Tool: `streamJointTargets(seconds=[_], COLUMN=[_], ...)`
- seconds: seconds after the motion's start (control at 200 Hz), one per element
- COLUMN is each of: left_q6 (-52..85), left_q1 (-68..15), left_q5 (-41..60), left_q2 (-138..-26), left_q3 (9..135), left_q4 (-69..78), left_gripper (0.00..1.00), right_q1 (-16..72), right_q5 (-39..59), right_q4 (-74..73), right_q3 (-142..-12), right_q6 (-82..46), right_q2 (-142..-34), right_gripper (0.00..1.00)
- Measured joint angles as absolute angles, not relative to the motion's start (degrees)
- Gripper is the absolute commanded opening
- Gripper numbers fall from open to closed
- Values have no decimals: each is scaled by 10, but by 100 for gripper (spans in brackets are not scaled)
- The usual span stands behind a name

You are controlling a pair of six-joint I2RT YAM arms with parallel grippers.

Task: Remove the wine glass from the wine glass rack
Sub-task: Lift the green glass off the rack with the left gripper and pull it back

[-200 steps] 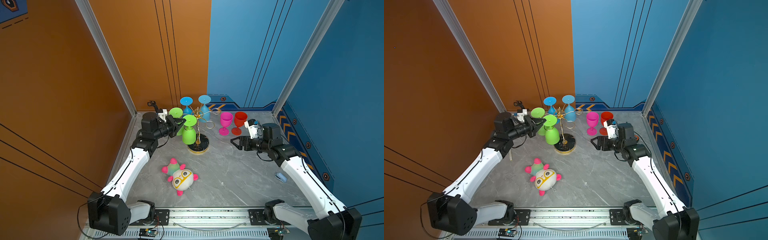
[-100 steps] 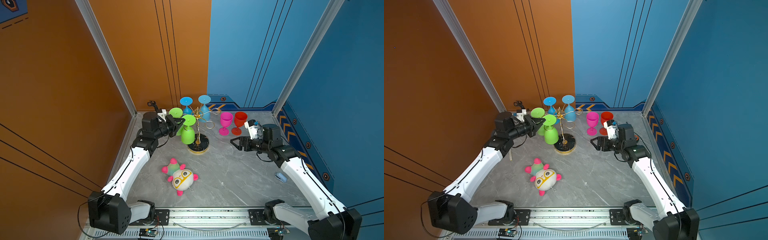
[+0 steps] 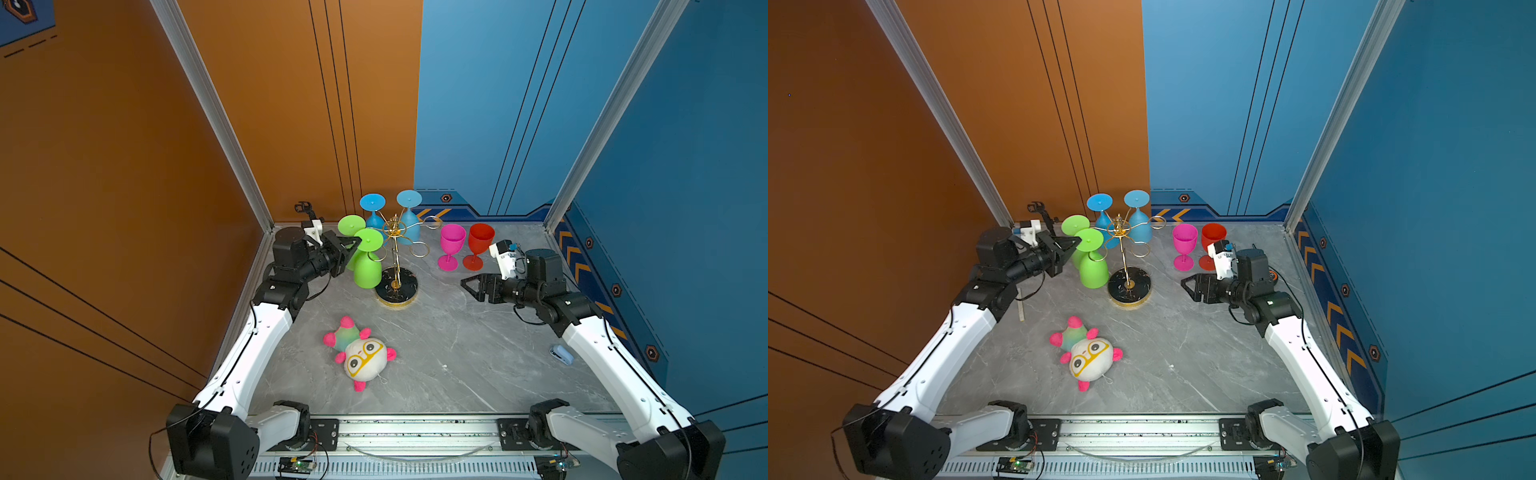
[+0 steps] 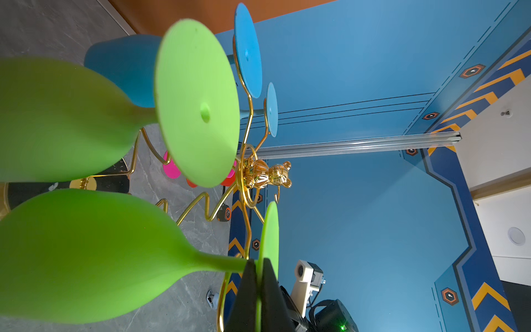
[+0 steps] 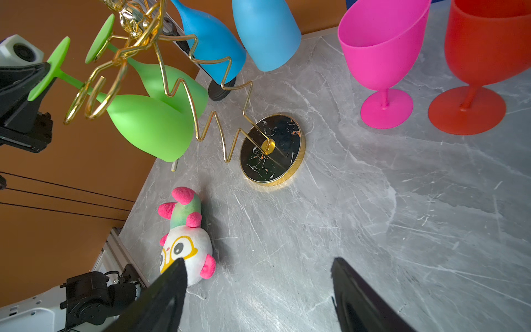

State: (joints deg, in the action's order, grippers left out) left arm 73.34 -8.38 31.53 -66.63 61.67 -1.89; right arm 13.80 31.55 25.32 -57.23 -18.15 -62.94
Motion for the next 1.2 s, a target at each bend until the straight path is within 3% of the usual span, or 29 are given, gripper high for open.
streamJointTargets(seconds=[0.23,0.736,0.981,1.196], left_q6=[732,601,512,385], left_q1=[-63,-56,-199,-347], left_q5=[322,463,467,388], left_q2=[-608,-504,-521,-553], left_q3=[574,540,541,549], left_q4=[-28,-133,-145,-164], left_gripper=[0,0,0,0], right_q1=[138,138,119,101], right_q5=[318,308,279,237], right_q4=[253,262,306,365], right_q3=[-572,-572,-573,-590], right_q6=[-186,-201,-207,-204], right_q2=[-629,-629,-634,-658], right_gripper=[80,80,81,81])
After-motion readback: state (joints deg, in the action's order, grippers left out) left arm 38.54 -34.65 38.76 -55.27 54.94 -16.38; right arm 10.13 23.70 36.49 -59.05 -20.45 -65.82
